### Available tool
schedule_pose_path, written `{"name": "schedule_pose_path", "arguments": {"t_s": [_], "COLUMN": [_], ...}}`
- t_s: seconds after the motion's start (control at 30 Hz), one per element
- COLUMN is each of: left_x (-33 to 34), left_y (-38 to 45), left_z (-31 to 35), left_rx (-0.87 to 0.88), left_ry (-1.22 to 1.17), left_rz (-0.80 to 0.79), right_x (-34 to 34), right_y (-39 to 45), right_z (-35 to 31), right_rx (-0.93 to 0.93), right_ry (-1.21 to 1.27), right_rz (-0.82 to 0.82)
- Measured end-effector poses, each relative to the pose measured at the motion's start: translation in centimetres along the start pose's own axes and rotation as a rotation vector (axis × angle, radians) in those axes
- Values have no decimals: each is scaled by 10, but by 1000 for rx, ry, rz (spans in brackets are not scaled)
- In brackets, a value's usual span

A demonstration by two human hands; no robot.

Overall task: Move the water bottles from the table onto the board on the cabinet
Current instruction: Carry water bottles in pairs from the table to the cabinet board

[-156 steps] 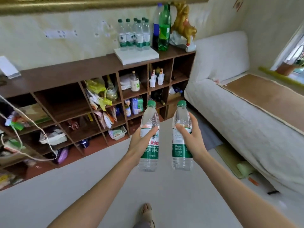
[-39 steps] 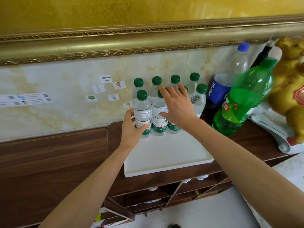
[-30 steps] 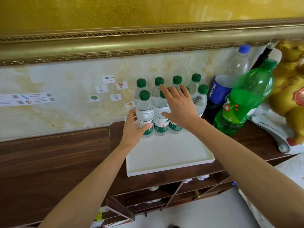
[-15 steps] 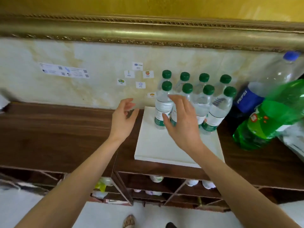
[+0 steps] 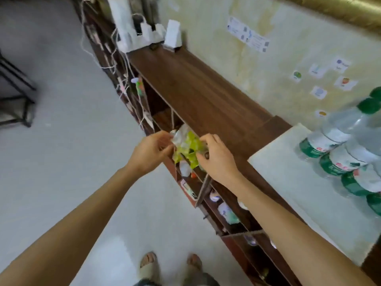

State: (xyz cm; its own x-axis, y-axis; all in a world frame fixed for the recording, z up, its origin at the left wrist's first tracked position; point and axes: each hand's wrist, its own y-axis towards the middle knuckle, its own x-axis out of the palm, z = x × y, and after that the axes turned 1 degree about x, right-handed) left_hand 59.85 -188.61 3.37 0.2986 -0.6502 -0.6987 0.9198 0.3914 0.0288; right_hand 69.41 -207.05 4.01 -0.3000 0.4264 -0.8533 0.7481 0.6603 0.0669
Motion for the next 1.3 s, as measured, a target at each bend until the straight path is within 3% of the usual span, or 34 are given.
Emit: {"name": "schedule_pose_path", "arguments": {"t_s": [0.13,0.37,0.63,0.83,1.3], "left_x": [-76,-204,-360,-454,-731], "left_y": [-70,-259,-447,-489,-549], "left_z": [-66,-203,-324,-414,-661], "left_rx": [-233,-660,-940,-1000,-1197], "left_ry": [232,444,551,453,389], "left_rz": [-63,-6,72,207,361], "right_x": [69,224,354,435,642], "right_y": [20,4,-49,-38,43], "right_z": [-83,-290,-553,-698,-1057], "right_rx": [-158,-509,-828,-937,-1127], "right_ry": [-52,-188,-257,-292,-279], "right_rz": [-195,-548,-676,-702,-781]}}
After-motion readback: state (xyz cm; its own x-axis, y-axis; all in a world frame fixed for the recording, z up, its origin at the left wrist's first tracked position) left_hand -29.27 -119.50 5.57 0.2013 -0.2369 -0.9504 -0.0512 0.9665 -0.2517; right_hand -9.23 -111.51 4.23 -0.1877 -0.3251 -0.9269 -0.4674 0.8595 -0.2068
